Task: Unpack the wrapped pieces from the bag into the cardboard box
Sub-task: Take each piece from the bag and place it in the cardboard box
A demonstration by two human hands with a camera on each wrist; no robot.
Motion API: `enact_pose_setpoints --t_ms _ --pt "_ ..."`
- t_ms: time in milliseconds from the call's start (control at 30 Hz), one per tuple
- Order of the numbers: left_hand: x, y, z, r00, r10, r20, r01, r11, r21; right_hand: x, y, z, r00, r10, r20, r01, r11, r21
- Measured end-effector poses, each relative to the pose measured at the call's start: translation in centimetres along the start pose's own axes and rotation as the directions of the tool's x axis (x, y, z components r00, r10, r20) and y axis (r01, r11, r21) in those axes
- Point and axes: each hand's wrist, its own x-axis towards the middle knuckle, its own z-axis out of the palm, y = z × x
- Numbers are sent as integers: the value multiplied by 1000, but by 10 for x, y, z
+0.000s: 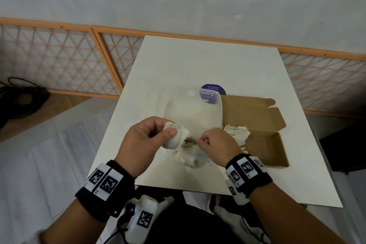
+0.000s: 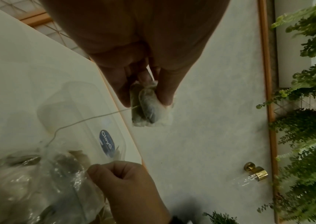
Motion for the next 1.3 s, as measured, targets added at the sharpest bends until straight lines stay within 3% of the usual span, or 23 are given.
enact_pose_setpoints --t_ms 133,367,467,533,700,1133,1300 --pt "-5 -4 -1 1000 0 -9 -1 999 -32 15 -10 5 995 104 8 -102 986 -129" --pt "-5 -7 -3 1000 6 -5 -6 1000 -19 22 -23 18 993 112 -24 -113 930 -351" --pt "-5 -7 -3 1000 16 -7 -16 1000 -5 18 -20 18 992 123 -5 -120 963 -242" --pt "-5 -7 -5 1000 14 -14 -14 1000 -2 14 -15 9 989 147 2 -147 988 -49" --pt "-3 -10 -6 999 22 -27 -23 1000 -11 -3 -13 -27 990 120 -75 -90 944 317" --pt "-12 -6 3 1000 22 6 -22 998 54 -44 -35 -111 956 -43 -289 184 858 479" --pt "-15 -7 6 993 -25 120 2 981 193 -48 -38 -116 975 -39 -218 154 826 543"
